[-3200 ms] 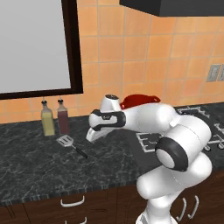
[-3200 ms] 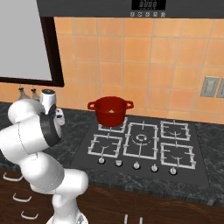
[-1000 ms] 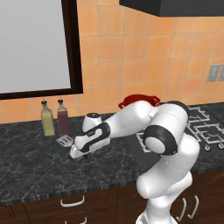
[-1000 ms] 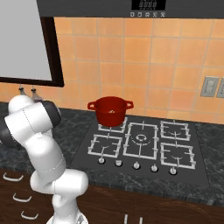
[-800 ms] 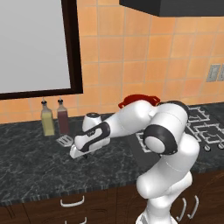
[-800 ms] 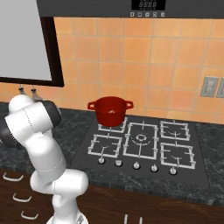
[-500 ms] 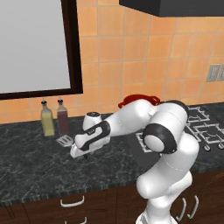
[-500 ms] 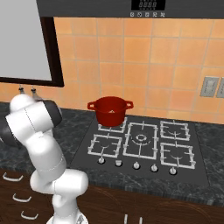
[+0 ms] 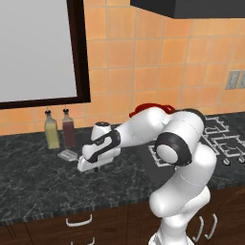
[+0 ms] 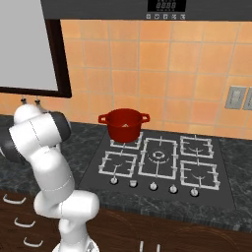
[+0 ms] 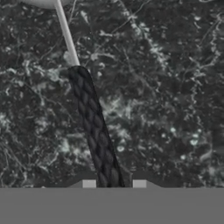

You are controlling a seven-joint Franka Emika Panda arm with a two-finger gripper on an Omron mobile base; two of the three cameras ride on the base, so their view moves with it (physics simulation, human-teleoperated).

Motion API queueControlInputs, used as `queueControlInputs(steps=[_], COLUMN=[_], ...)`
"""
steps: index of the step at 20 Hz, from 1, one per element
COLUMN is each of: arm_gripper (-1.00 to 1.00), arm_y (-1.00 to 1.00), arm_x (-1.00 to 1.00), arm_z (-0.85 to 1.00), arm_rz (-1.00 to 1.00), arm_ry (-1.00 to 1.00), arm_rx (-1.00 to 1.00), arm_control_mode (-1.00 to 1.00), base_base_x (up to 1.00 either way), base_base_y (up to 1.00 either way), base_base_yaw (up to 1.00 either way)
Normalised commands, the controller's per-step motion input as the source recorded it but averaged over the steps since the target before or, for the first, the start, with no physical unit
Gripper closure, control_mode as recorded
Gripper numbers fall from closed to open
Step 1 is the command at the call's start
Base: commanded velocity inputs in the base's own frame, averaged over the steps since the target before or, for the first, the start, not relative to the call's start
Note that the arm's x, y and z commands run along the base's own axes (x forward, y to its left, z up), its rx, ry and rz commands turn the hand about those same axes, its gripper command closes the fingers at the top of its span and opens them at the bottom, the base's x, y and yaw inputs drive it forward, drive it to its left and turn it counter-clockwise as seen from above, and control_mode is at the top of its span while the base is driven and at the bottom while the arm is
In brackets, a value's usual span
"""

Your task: Put the garlic and bell pepper in the pot. Retrieve the spatula and lightly stir the vegetables in the pot.

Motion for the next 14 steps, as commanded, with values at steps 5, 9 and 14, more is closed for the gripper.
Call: queueControlInputs(steps=[5, 9, 14], arm_gripper=[1.0, 1.0, 1.0], arm_y=[0.01, 0.0, -0.18], arm_x=[-0.02, -0.22, -0.4], arm_z=[0.01, 0.5, 0.65], arm_rz=[0.0, 0.0, 0.0], arm_ry=[-0.03, -0.2, -0.13], arm_rx=[0.0, 0.0, -0.01], arm_control_mode=[-1.0, -1.0, -1.0], base_base_x=[0.0, 0.0, 0.0], base_base_y=[0.0, 0.0, 0.0], base_base_yaw=[0.0, 0.0, 0.0])
